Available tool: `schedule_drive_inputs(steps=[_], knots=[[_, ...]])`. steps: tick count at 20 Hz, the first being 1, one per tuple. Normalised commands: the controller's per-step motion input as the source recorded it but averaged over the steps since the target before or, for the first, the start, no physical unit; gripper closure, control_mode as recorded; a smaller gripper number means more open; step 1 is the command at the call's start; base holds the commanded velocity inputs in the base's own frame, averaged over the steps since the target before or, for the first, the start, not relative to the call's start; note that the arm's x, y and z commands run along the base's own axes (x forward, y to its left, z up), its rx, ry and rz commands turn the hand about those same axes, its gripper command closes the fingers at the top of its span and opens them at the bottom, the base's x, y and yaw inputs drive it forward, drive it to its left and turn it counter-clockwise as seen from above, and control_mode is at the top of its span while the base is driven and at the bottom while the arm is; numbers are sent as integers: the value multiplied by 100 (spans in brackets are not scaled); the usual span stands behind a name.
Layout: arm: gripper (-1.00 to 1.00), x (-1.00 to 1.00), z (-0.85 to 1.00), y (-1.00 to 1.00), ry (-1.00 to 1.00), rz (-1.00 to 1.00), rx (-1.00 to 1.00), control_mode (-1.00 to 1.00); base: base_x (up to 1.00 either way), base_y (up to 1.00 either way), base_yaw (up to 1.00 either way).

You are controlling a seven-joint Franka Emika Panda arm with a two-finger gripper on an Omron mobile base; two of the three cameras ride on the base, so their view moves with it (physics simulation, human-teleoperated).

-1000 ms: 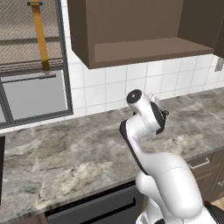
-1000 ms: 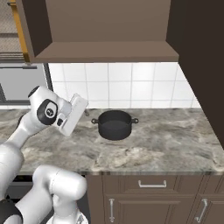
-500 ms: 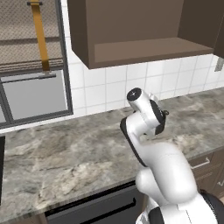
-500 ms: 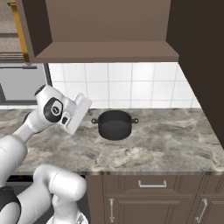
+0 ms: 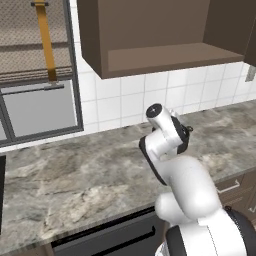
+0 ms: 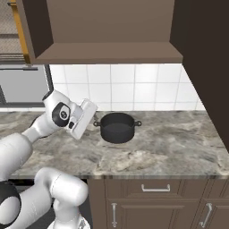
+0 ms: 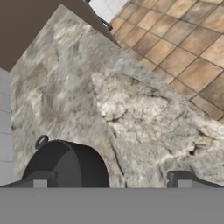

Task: Pick the kettle from the cabinet and place it on a stove burner. Then pick the pot from the counter and place it on another stove burner. Finally, turn both burners on.

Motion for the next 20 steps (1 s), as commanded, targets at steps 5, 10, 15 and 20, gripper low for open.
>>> schedule_drive_inputs(steps=[5,10,15,20], knots=[[-100,28,-30,-2,-6,-8,3,-100,0,0,0],[-100,31,-27,-2,-5,-7,4,-100,0,0,0],[-100,28,-27,0,-6,-5,4,-100,0,0,0],[-100,29,-24,0,-5,-6,4,-100,0,0,0]])
